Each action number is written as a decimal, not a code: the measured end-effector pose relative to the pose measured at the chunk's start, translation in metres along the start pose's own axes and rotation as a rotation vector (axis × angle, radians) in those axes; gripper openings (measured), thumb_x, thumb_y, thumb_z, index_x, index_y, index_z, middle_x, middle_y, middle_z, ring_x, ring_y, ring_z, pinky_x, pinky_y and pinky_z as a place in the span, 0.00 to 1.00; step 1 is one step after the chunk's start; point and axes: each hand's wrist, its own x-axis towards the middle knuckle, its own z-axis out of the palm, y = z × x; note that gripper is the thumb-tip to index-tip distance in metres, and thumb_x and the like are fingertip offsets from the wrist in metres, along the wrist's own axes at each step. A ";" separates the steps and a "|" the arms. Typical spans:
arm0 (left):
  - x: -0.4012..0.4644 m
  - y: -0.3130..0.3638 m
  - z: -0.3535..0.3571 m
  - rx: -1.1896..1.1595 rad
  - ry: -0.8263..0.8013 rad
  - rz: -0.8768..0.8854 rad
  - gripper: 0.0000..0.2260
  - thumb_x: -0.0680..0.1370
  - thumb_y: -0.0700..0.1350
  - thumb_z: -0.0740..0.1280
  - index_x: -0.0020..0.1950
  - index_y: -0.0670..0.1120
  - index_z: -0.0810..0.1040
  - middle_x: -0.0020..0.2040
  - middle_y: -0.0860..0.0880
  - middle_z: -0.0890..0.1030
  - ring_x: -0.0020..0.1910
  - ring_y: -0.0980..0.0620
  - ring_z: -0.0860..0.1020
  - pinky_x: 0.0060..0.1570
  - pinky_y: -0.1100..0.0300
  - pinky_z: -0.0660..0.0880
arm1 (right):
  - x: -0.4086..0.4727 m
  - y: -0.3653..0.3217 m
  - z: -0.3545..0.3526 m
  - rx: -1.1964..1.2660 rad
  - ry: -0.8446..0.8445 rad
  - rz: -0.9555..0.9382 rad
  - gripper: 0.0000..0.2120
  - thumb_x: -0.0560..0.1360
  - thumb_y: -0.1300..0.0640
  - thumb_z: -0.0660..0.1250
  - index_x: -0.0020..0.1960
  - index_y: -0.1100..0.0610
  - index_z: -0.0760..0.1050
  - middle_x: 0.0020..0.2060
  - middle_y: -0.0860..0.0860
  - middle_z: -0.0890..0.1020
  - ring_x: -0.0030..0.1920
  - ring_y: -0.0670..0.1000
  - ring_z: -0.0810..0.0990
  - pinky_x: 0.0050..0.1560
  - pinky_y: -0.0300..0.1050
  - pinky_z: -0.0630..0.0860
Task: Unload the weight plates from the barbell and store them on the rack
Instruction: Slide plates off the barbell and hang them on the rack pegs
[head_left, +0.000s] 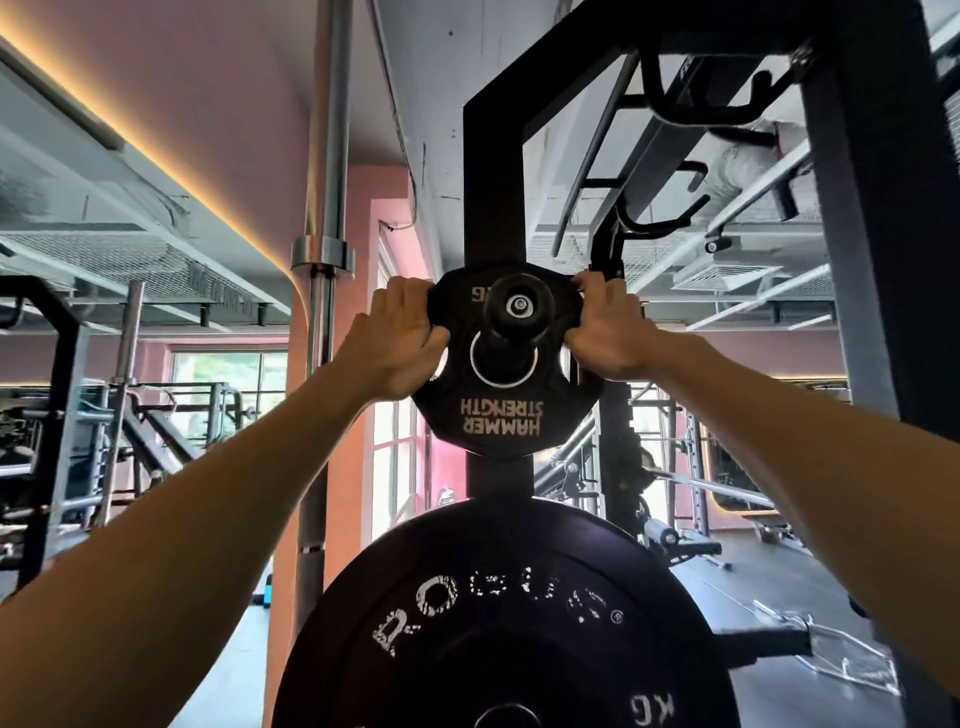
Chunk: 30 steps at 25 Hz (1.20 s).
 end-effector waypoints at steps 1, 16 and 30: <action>0.003 -0.002 0.008 0.025 0.002 -0.007 0.15 0.79 0.50 0.57 0.63 0.45 0.63 0.62 0.43 0.66 0.60 0.42 0.67 0.56 0.45 0.68 | 0.004 0.003 0.007 -0.006 -0.007 0.007 0.30 0.73 0.58 0.60 0.72 0.51 0.52 0.67 0.58 0.60 0.69 0.61 0.60 0.67 0.59 0.62; -0.041 0.007 -0.004 -0.053 -0.363 -0.179 0.33 0.81 0.53 0.57 0.78 0.53 0.39 0.72 0.38 0.66 0.66 0.35 0.70 0.65 0.41 0.67 | -0.050 0.022 0.015 0.059 -0.210 0.038 0.37 0.79 0.47 0.59 0.77 0.50 0.37 0.75 0.59 0.58 0.72 0.64 0.63 0.71 0.63 0.59; -0.187 0.135 -0.057 0.172 -0.574 -0.265 0.35 0.68 0.73 0.62 0.68 0.55 0.64 0.67 0.46 0.70 0.64 0.41 0.72 0.62 0.42 0.70 | -0.201 0.088 -0.037 0.156 -0.523 -0.030 0.40 0.69 0.42 0.72 0.74 0.52 0.59 0.67 0.55 0.73 0.65 0.57 0.74 0.66 0.57 0.70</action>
